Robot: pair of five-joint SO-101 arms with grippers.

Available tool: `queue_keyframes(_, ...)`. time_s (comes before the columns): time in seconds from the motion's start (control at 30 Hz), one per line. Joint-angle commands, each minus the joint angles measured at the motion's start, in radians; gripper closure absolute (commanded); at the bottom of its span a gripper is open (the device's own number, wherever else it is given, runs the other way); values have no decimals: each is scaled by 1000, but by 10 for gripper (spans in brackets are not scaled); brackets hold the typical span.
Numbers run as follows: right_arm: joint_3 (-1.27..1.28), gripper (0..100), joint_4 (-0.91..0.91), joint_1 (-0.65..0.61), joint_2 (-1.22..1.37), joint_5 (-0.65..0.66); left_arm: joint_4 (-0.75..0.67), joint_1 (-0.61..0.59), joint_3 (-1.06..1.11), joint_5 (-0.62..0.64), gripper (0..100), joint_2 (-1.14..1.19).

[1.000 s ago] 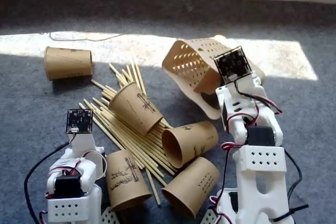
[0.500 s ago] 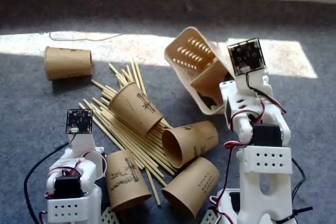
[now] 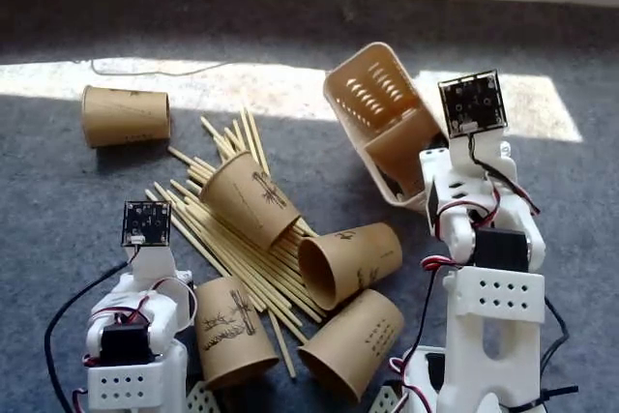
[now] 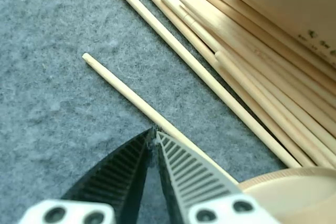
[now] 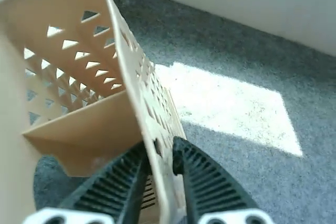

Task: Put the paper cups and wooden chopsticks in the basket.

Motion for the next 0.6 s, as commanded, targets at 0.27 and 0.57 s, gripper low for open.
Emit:
queue_keyframes(0.27,-65,837,4,15,-28,-12,3,-2,19,-8,993,-10)
queue_keyframes(0.57,-119,822,-4,15,-22,-12,3,-2,19,-8,993,-10)
